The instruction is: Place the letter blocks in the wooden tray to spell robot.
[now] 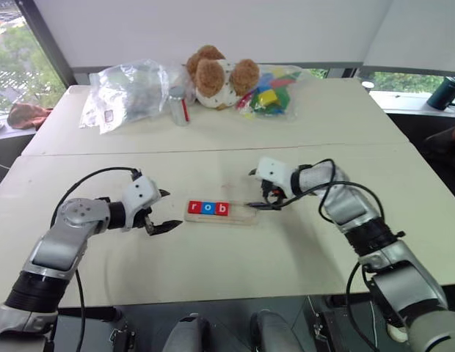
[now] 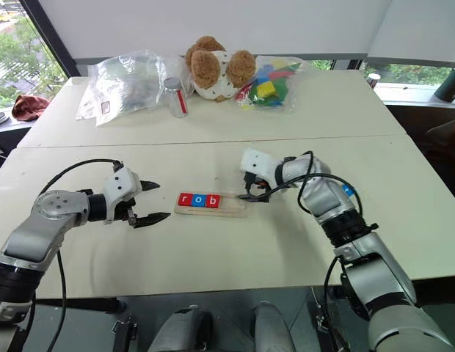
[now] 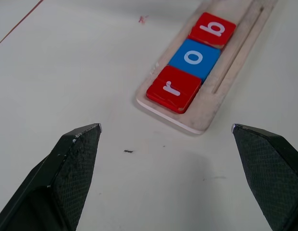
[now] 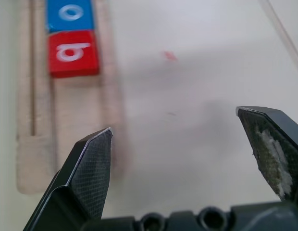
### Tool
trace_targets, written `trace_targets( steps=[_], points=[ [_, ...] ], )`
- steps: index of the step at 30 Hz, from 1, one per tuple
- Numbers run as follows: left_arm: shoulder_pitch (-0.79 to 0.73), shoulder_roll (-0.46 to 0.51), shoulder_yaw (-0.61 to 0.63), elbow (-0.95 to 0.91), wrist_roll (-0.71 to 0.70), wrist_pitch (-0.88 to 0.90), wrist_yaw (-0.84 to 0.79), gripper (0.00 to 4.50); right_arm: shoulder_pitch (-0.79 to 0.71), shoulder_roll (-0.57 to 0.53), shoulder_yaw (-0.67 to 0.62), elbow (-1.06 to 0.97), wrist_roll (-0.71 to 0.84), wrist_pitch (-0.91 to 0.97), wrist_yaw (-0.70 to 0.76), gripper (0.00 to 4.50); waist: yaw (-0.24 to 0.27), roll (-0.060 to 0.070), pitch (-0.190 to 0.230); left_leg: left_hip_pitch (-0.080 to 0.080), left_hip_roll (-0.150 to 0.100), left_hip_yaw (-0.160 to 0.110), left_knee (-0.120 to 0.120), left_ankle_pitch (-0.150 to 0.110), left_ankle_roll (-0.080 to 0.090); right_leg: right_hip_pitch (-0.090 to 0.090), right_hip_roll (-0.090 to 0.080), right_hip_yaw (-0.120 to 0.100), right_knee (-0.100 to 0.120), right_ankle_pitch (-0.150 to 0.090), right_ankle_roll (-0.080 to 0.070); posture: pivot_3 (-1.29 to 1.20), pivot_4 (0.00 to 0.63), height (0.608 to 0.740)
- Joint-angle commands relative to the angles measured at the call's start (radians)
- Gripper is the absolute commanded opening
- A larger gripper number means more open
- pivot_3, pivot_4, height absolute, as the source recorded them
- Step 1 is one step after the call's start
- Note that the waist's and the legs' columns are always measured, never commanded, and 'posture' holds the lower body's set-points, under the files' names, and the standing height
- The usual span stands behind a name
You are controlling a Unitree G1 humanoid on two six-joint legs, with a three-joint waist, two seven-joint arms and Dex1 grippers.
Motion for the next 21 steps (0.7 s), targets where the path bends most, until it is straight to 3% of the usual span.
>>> trace_targets(
  steps=[1,5,9,16,21],
  points=[
    [-0.028,-0.003,0.073,-0.090,-0.104,0.076,-0.007,4.50,0.034,-0.012,-0.229,-0.168,0.064,0.314,-0.142,4.45,0.000,0.000,0.000,0.000,0.000,0.000,0.000,0.000,0.000,0.000,0.000,0.000,0.002,0.000,0.000,0.00,0.150,0.740],
    [-0.040,0.021,0.085,-0.166,-0.191,0.171,-0.040,4.50,0.096,0.099,-0.428,-0.319,0.061,0.658,-0.387,4.45,-0.003,-0.001,-0.001,0.000,0.000,0.000,0.000,0.000,0.000,0.000,0.000,0.000,0.003,0.000,0.000,0.00,0.150,0.740],
    [-0.064,0.036,0.057,-0.206,-0.229,0.220,-0.066,4.50,0.182,0.251,-0.495,-0.460,0.063,0.817,-0.551,4.45,-0.009,0.000,-0.001,0.001,0.000,0.000,-0.001,0.000,0.000,-0.001,0.001,0.001,0.006,0.000,0.000,0.00,0.150,0.740],
    [-0.118,0.007,0.011,-0.190,-0.223,0.235,-0.054,4.50,0.267,0.402,-0.501,-0.452,0.055,0.785,-0.752,4.45,-0.007,0.000,-0.001,0.002,-0.001,0.001,0.000,0.001,0.000,-0.001,0.001,0.002,0.007,0.000,0.000,0.00,0.150,0.740],
    [-0.085,-0.039,-0.016,-0.204,-0.209,0.233,-0.005,4.50,0.257,0.386,-0.480,-0.305,0.061,0.662,-0.806,4.45,-0.008,0.000,-0.001,0.002,-0.001,0.001,0.000,0.002,-0.002,-0.001,0.002,0.002,0.007,0.000,0.000,0.00,0.150,0.740]
  ],
)
